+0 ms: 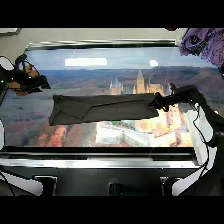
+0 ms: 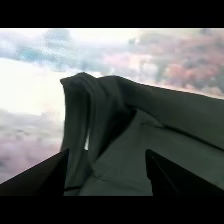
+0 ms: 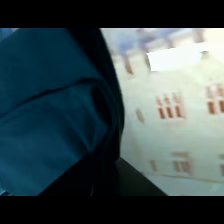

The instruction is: Fold the clothes and pants, and hang the long-sleeved shirts on hangers.

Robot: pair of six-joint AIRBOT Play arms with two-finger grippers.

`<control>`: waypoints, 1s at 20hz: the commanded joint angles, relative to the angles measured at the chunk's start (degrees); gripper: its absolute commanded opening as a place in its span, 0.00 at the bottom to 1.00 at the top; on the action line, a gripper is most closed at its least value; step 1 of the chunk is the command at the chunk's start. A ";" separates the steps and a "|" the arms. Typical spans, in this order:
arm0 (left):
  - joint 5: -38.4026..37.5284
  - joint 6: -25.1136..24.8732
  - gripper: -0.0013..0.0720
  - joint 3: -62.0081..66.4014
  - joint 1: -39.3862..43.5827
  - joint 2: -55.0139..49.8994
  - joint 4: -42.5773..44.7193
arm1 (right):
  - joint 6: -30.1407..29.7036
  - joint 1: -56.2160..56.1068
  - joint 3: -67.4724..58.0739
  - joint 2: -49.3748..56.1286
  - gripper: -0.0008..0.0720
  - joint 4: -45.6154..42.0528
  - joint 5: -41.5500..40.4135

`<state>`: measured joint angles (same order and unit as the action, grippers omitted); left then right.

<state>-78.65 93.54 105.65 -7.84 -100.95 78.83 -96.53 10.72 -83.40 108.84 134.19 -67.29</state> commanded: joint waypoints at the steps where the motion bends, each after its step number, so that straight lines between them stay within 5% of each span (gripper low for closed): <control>1: -0.72 -0.02 0.51 0.04 3.58 -0.70 -3.56 | 2.51 -1.51 -0.07 -3.34 0.06 -1.25 0.09; 2: -0.72 -0.04 0.16 0.04 5.46 -1.53 -5.29 | 4.83 -1.46 -0.22 -5.66 0.06 -4.13 0.02; 3: -0.11 0.17 0.05 0.02 7.80 -2.64 -7.04 | 7.67 -1.46 -0.52 -8.37 0.06 -8.07 -0.22; 10: 12.68 6.19 0.04 0.02 26.95 -13.14 -26.25 | 20.59 -1.46 -3.50 -24.37 0.06 -25.05 -10.23; 20: 37.75 7.45 0.04 0.07 47.71 -22.56 -51.32 | 21.59 -1.51 -11.87 -32.28 0.06 -30.10 -15.50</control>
<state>-48.77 100.77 105.65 35.46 -121.23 35.11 -75.33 9.26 -91.88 77.47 105.21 -80.84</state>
